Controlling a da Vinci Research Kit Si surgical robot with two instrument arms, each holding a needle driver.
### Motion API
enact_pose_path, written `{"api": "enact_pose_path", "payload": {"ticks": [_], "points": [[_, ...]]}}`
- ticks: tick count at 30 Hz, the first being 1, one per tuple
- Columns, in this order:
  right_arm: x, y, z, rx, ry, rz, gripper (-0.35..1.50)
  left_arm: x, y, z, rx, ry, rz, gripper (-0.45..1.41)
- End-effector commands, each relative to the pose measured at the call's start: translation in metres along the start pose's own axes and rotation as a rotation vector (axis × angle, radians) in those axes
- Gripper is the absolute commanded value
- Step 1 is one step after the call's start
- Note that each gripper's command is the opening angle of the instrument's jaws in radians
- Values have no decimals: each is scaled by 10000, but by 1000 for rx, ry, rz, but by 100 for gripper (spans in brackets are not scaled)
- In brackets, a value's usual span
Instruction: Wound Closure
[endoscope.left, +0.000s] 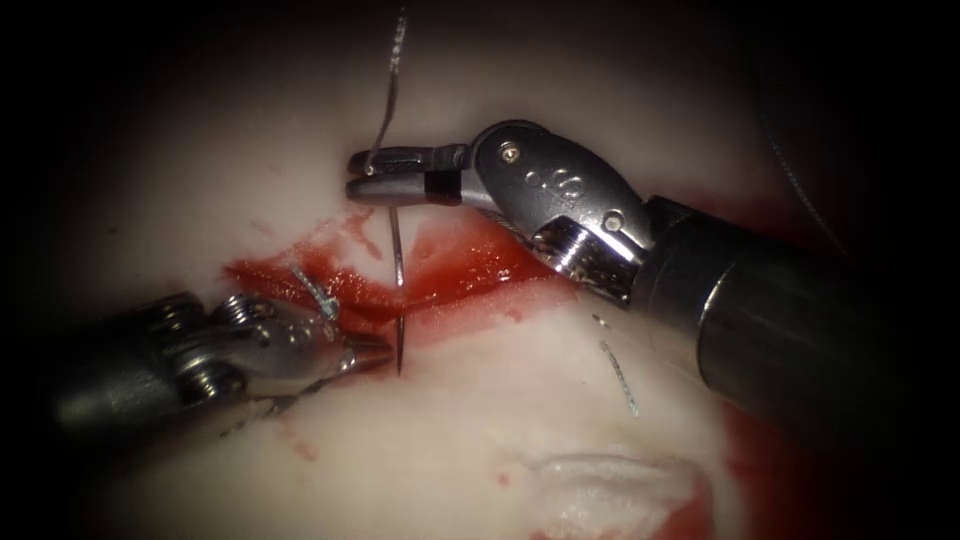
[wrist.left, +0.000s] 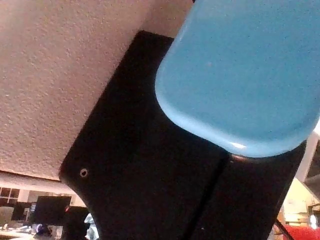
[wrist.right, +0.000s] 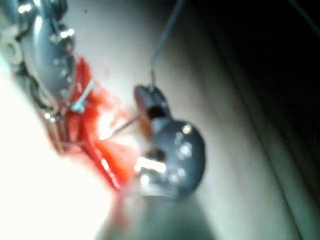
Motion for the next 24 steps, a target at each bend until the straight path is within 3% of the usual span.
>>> {"api": "enact_pose_path", "payload": {"ticks": [1, 9, 16, 24], "points": [[7, 6, 9, -1, 5, 66, -35, -12, 3, -1, -1, -7, 1, -45], [-5, 4, 7, 55, -32, 284, -35, -12, 4, -2, 3, -6, 2, -45], [-10, 3, 6, 44, -68, 551, -35, -12, 4, -3, 5, -5, 2, -45], [-12, 3, 7, 42, -71, 606, -35, -17, 3, -11, 24, -21, -1, -45]]}}
